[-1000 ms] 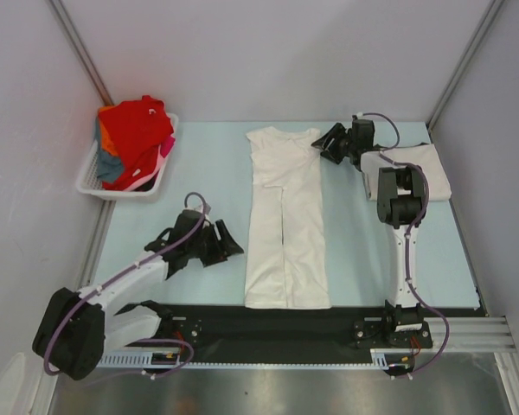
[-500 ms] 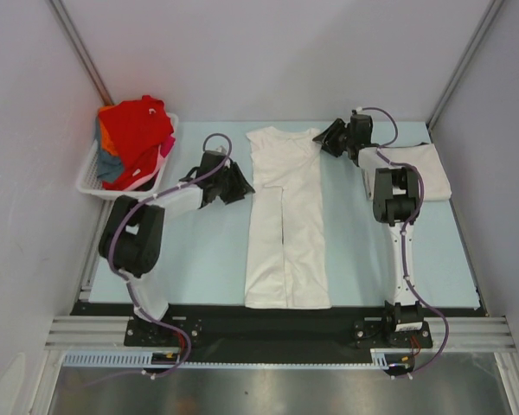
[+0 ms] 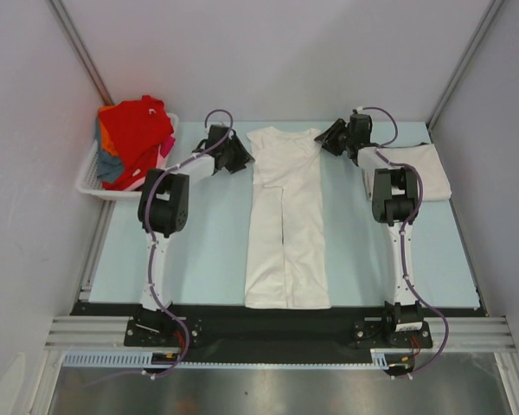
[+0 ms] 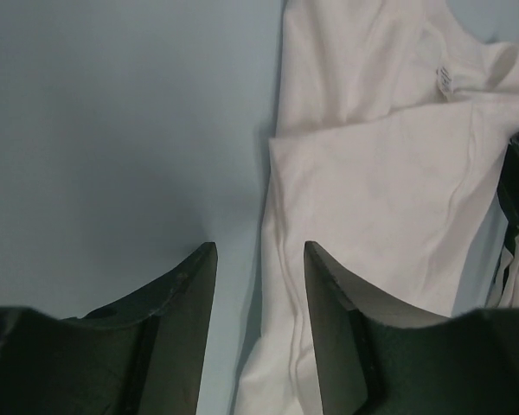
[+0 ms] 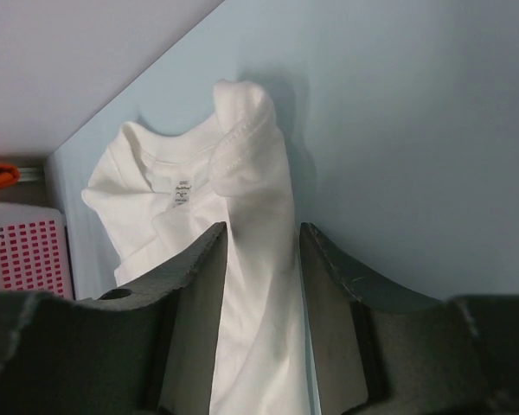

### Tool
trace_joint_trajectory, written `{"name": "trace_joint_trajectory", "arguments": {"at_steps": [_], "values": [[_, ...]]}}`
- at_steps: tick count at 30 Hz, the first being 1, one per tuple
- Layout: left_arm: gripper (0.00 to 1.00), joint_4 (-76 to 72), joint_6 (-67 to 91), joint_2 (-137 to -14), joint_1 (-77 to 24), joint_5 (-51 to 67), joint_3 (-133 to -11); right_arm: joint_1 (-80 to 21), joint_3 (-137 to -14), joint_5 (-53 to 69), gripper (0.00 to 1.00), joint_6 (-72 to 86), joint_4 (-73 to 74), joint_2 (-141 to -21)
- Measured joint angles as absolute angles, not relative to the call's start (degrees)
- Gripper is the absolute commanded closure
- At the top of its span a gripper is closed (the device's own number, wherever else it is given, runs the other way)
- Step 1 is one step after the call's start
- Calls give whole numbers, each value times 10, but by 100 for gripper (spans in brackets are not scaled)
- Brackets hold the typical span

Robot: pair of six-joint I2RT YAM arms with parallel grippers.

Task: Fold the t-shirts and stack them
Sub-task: Fold the tshirt

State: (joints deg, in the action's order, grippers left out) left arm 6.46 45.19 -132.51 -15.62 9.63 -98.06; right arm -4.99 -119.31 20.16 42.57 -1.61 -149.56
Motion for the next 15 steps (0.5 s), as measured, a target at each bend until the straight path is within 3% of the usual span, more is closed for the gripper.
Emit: {"name": "trace_joint_trajectory", "arguments": {"at_steps": [9, 12, 13, 15], "values": [[74, 88, 491, -1442, -153, 127, -1145, -50, -1204, 204, 66, 436, -20, -1508], [89, 89, 511, -1481, -150, 142, -1198, -50, -1218, 204, 78, 443, -20, -1520], [97, 89, 518, -1491, -148, 148, -1211, -50, -1227, 205, 89, 446, -21, -1527], [100, 82, 530, -1502, -145, 158, -1224, -50, -1243, 204, 100, 455, -23, -1540]]}}
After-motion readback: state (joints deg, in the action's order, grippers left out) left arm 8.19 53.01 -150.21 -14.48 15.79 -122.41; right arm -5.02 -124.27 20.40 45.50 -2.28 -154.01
